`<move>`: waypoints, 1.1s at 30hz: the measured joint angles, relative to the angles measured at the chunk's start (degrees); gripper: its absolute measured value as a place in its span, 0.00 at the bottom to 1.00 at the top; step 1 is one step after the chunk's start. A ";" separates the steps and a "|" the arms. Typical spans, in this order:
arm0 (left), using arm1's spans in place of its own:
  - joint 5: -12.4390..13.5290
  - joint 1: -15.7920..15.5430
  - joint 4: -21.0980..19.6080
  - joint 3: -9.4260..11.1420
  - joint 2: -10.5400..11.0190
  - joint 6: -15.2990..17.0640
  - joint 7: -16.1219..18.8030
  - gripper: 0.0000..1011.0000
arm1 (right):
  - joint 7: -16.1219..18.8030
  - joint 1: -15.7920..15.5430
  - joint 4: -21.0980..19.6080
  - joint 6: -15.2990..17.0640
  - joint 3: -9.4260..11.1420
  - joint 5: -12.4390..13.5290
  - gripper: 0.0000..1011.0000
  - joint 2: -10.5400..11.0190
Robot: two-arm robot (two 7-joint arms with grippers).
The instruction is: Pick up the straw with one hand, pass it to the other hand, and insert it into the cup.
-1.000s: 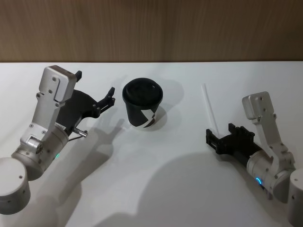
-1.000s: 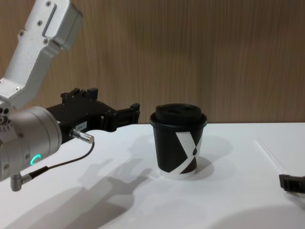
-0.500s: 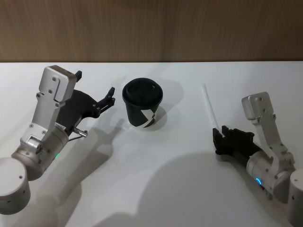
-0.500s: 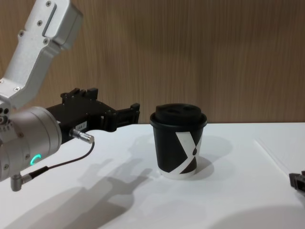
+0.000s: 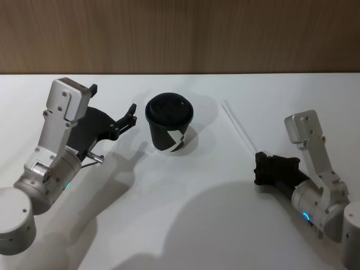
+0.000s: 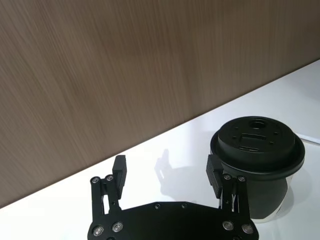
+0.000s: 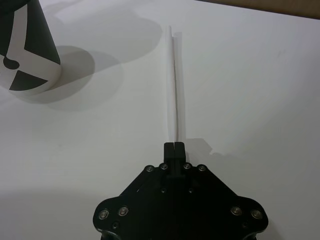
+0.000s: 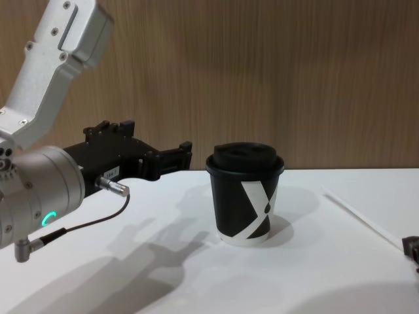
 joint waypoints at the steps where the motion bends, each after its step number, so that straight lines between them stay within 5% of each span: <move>1: 0.00 0.00 0.00 0.00 0.00 0.00 0.00 0.99 | 0.03 0.00 0.02 -0.06 0.00 -0.04 0.00 -0.02; 33: -0.01 0.00 0.00 0.00 0.00 0.00 0.00 0.99 | 6.02 1.03 -4.11 -17.00 2.12 0.86 0.00 -0.60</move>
